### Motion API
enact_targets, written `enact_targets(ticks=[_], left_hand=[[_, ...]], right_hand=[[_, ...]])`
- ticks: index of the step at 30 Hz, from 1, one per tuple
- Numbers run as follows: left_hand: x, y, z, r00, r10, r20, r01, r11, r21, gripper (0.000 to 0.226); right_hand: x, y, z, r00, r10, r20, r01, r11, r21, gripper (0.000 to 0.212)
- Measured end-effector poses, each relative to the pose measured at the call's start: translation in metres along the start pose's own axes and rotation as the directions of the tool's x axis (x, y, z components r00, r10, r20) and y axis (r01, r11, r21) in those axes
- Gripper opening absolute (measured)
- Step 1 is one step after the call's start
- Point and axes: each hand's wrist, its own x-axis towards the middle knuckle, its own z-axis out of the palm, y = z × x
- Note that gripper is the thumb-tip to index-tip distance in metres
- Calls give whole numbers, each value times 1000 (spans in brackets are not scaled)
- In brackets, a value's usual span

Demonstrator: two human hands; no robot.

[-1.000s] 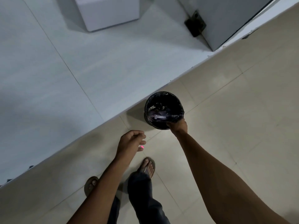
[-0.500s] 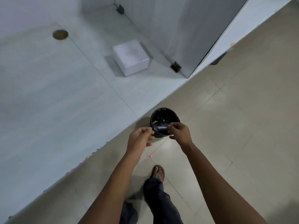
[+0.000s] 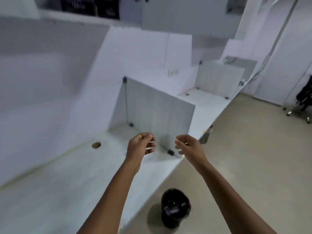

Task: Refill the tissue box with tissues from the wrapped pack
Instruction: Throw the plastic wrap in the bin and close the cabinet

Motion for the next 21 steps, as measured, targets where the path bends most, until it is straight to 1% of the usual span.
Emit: enact_targets(ticks=[4,6,9,12,15,17,18,19,21], left_hand=[[11,93,18,978,198,69,-199,980,10,10],[12,133,29,955,281,92,-283,959,6,12],[10,183,45,922,368,119,-369,929,-17,15],[11,220,59,887,439,141,-442,897,-15,17],[18,245,70,866,476,150,-482,876,1,15],[23,262,78,856,495,152,-503,864,17,14],[25,271,81,851,501,154,-511,859,24,13],[28,279,84,848,507,152,-517,856,31,12],[34,291,87,845,515,142,-525,850,40,12]], right_hand=[[20,-94,-38,976,-191,-105,192,981,1,17],[27,-131,-58,955,-239,-175,248,968,32,23],[35,-171,-83,920,-285,-270,317,945,81,39],[47,-203,-104,887,-293,-357,343,935,85,66],[83,-229,-129,854,-271,-445,328,943,55,100],[110,-251,-146,846,-259,-466,309,951,31,121],[124,-262,-152,852,-253,-458,303,952,37,126],[135,-272,-156,861,-249,-444,304,951,57,124],[155,-286,-161,867,-246,-432,320,942,105,111]])
